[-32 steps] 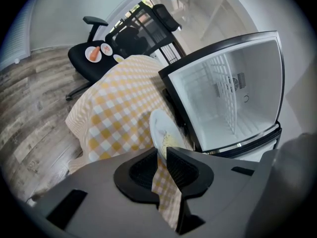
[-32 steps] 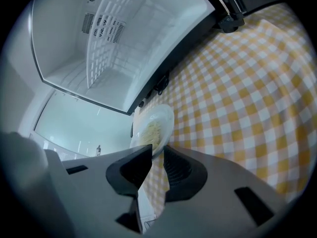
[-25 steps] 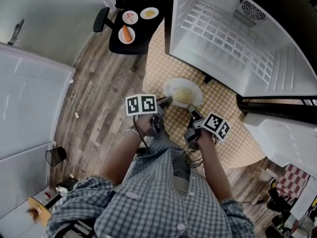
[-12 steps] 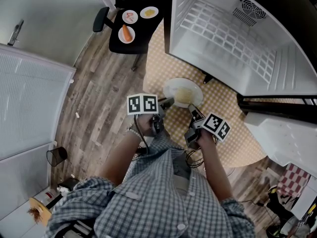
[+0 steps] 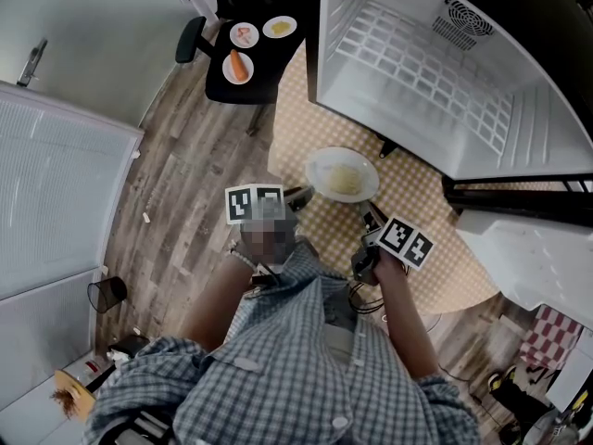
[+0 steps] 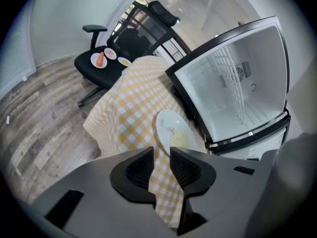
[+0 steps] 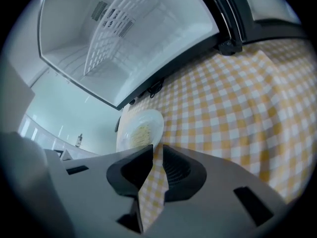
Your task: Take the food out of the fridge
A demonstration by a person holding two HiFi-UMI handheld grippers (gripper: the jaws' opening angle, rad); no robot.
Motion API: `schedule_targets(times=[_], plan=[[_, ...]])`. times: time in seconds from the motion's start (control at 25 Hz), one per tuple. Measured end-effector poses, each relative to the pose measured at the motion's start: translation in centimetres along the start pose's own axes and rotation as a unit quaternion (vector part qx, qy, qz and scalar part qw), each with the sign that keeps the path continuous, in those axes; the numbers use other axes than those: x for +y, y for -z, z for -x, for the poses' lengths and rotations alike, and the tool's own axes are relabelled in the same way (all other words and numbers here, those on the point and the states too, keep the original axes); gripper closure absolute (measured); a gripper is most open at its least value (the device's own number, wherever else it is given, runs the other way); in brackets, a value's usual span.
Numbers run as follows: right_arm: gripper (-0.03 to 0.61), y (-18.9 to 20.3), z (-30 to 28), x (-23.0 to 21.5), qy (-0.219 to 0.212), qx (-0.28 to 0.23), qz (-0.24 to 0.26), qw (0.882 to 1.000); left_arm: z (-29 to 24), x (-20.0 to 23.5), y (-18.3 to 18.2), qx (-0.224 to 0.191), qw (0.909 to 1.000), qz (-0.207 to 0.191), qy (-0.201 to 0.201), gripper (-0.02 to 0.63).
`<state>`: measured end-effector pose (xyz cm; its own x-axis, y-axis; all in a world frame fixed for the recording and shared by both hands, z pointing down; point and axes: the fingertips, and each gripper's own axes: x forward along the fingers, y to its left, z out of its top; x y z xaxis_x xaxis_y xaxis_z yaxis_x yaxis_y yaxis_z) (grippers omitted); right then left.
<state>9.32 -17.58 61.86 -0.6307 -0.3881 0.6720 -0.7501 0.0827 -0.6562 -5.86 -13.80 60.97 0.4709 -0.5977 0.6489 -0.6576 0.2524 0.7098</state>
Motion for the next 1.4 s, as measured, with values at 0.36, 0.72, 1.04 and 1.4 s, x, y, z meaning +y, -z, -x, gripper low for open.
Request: schedule_targets(times=[0.36, 0.72, 1.04, 1.4], plan=[[0.561, -2.5, 2.5, 1.5, 0.043, -0.044, 0.131, 0.989, 1.8, -3.1, -3.1, -0.064, 0.9954, -0.071, -0.009, 0.607], [0.569, -7.3, 6.5, 4.9, 0.041, -0.141, 0.173, 0.974, 2.8, -10.0, -5.8, -0.101, 0.9678, -0.23, 0.009, 0.608], [0.569, -10.1, 10.2, 8.4, 0.029, -0.188, 0.229, 0.954, 4.7, -14.9, -7.4, -0.148, 0.9454, -0.29, 0.022, 0.609], [0.569, -13.0, 13.8, 12.2, 0.01, -0.246, 0.269, 0.931, 7.0, -19.0, -8.6, -0.189, 0.914, -0.358, 0.031, 0.609]])
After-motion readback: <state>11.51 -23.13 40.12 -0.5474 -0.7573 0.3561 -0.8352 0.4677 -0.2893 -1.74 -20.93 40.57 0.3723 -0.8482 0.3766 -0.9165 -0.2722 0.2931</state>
